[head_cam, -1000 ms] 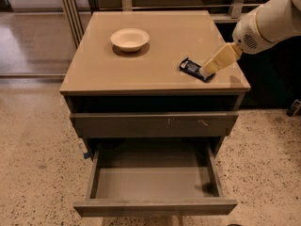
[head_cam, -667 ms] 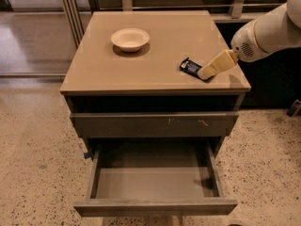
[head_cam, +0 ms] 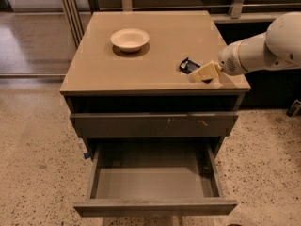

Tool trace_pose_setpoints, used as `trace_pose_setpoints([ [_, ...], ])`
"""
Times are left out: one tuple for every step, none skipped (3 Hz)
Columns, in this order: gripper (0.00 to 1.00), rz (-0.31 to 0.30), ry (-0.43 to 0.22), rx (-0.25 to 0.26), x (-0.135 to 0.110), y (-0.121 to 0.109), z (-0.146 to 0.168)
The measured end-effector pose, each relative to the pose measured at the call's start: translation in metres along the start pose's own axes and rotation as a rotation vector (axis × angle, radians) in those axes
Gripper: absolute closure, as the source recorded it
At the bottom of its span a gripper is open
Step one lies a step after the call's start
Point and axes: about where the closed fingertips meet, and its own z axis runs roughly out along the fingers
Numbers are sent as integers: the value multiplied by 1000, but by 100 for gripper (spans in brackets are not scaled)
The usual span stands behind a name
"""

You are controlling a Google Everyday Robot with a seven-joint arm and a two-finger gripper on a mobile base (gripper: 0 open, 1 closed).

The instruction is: Place rxbar blueberry into middle drawer

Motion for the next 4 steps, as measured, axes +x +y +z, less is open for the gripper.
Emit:
trace_pose_setpoints([
  [11,9,-26,-9,3,-1,18],
  [8,15,-35,-18,7,-2,34],
  [11,20,-36,-26,10,-2,46],
  [29,19,-36,-26,10,-2,46],
])
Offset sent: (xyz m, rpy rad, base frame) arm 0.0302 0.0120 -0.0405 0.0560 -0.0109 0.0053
